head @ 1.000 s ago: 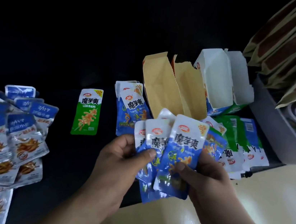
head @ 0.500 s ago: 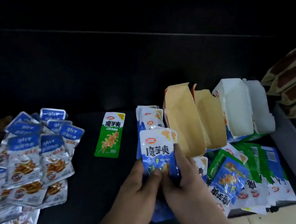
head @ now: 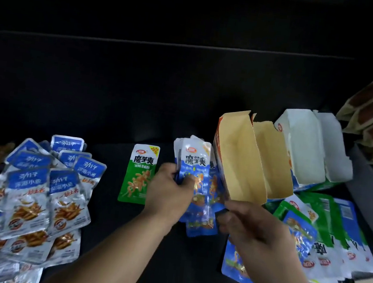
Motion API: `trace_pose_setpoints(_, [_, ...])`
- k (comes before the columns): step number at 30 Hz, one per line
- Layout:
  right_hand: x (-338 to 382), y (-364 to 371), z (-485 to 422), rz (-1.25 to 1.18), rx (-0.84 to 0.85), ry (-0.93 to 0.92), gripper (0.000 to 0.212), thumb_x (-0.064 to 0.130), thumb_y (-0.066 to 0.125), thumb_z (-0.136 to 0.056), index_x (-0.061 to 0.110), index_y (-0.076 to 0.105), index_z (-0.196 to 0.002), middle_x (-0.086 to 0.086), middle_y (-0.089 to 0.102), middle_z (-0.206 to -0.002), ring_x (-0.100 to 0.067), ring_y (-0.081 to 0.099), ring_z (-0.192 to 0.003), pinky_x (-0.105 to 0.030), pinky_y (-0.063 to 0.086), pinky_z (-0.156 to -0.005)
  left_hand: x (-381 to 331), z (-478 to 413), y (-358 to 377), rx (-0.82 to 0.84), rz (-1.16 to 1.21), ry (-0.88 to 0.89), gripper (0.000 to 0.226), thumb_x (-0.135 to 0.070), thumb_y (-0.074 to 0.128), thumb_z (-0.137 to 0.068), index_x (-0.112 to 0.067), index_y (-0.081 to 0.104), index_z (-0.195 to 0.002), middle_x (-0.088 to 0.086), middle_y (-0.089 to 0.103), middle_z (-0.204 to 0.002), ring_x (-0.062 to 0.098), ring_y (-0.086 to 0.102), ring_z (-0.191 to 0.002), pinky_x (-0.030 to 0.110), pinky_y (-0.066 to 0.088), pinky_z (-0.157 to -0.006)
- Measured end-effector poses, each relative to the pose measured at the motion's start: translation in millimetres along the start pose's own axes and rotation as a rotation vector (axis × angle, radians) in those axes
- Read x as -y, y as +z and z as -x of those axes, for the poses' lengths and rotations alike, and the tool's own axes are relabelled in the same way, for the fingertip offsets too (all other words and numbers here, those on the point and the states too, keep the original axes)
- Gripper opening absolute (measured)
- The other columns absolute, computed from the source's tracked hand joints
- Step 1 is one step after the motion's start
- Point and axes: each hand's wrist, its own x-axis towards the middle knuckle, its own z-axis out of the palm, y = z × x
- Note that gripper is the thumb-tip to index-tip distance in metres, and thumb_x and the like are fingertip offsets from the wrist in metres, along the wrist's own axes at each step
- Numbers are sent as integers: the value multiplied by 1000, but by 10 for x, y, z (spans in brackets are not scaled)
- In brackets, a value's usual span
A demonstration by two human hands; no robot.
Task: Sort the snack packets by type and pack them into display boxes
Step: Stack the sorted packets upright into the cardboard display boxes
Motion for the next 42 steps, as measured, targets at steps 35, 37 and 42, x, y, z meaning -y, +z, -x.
trace_pose_setpoints(35, [-597,344,-83,564,132,-394,54,17,71,-91,23,58,-143,-2,53,-144,-26,58,-128,-41,57,-90,609,483,-243,-32,-305,341,21,-37,73,-90,-30,70,-109,-15,53,-93,6,60,-73,25,51,-64])
trace_pose_setpoints(37, [-623,322,-112,525,122,-366,56,22,70,-93,28,54,-147,3,51,-147,-21,59,-126,-39,57,-90,626,478,-246,-40,-356,386,22,-35,69,-93,-29,70,-113,-13,51,-98,7,60,-75,25,51,-67])
trace_pose_setpoints(42, [-657,297,-137,470,142,-325,57,32,65,-94,34,51,-149,6,58,-134,-18,61,-117,-43,57,-89,662,560,-185,63,-194,353,42,-17,68,-94,-37,62,-130,-14,66,-99,6,68,-83,32,58,-74])
